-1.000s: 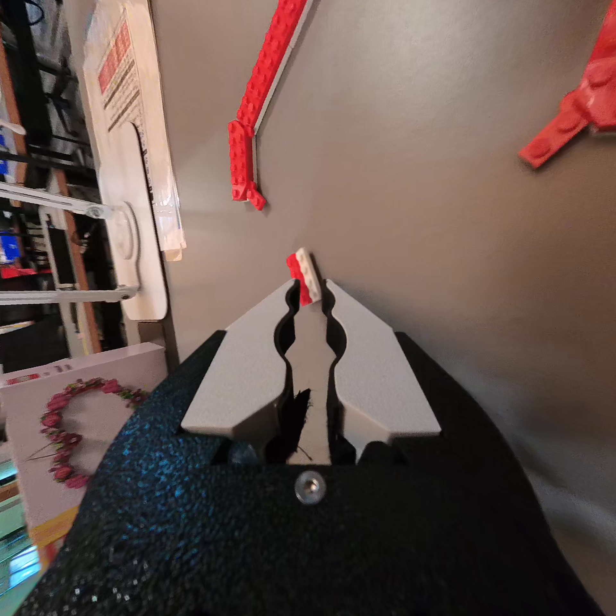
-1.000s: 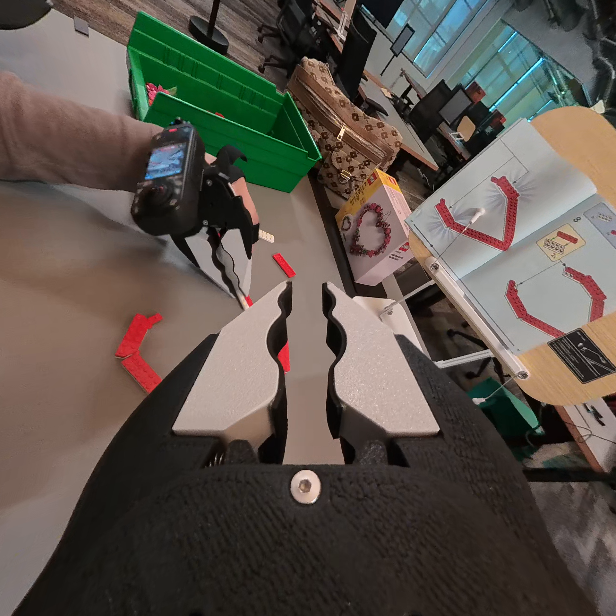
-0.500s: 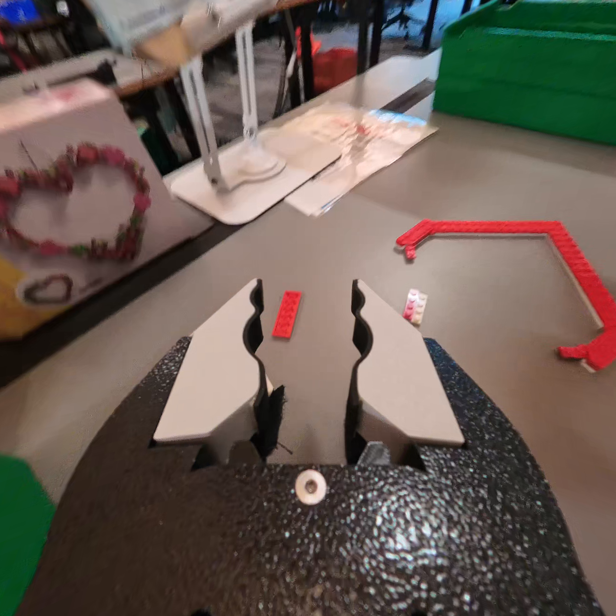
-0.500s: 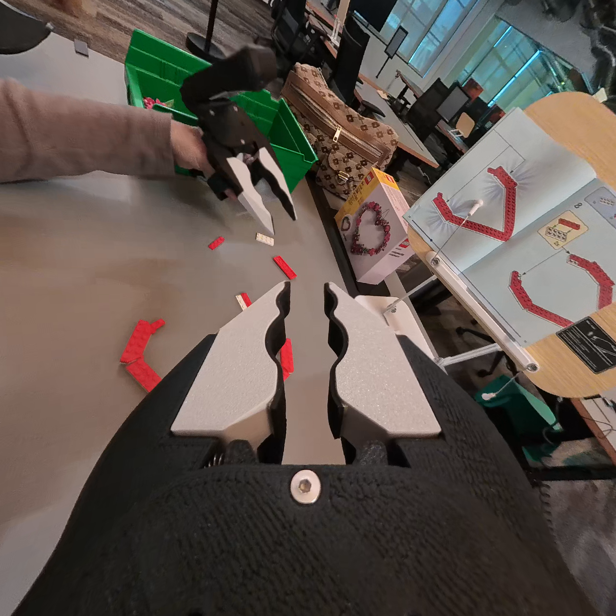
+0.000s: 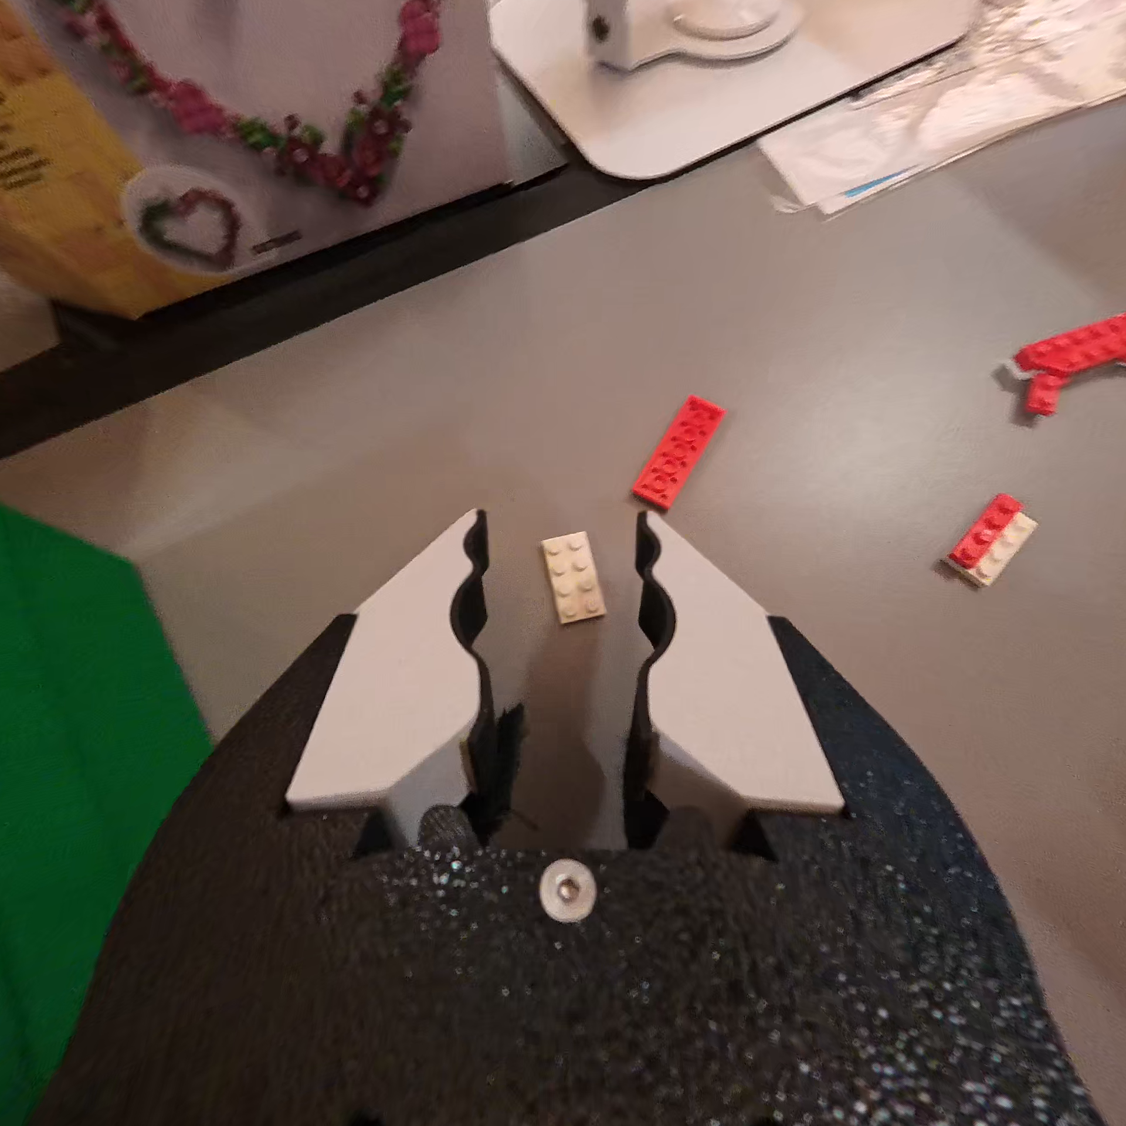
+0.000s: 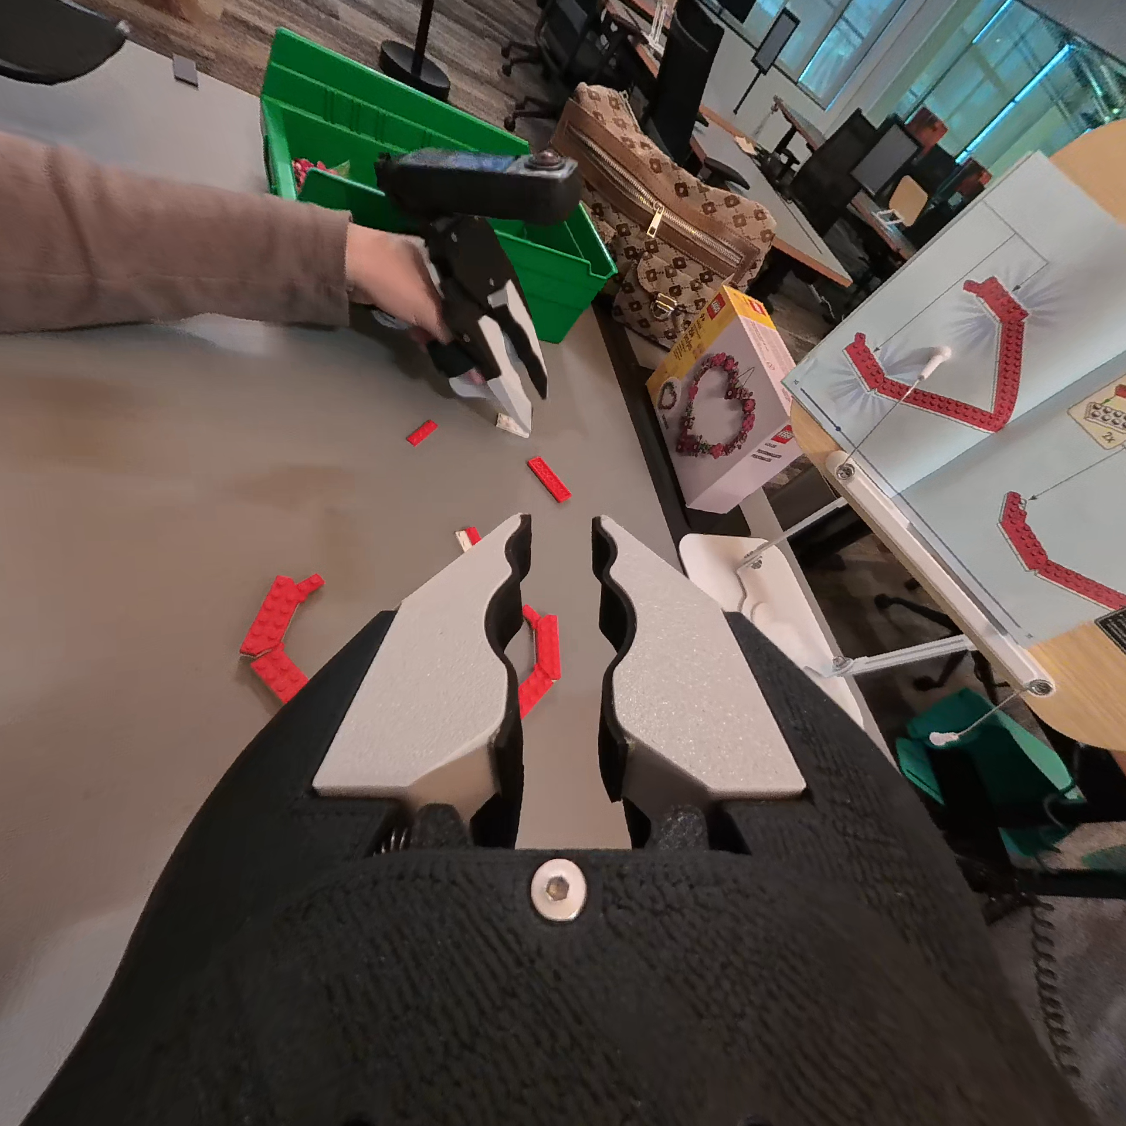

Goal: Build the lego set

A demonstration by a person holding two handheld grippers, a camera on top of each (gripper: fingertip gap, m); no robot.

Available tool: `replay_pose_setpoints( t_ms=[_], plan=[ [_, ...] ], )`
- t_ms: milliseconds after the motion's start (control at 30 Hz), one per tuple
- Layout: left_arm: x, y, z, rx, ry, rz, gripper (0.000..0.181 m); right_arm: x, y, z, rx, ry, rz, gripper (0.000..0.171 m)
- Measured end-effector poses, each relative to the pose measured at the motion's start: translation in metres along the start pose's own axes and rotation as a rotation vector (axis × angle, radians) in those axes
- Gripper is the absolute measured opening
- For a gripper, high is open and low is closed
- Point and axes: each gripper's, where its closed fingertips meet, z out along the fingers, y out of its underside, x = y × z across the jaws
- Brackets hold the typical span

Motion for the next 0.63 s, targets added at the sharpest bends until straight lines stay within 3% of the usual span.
replay_pose_setpoints(
  t_ms=[33, 167, 400, 633],
  plan=[
    [-0.006, 0.000, -0.004, -0.022, -0.044, 0.013, 0.046, 0.000, 0.001, 0.000, -0.001, 0.001, 0.002, 0.018],
    [-0.021, -0.010, -0.028, -0.057, -0.193, 0.023, 0.044, 0.002, 0.002, -0.001, -0.002, 0.004, 0.009, 0.018],
    [-0.004, 0.023, -0.006, -0.173, -0.022, -0.127, 0.045, 0.000, 0.002, -0.001, 0.004, -0.005, 0.018, 0.018],
    [-0.001, 0.032, 0.002, -0.203, -0.011, -0.084, 0.030, 0.000, 0.005, 0.002, -0.003, -0.016, 0.026, 0.018]
  ],
)
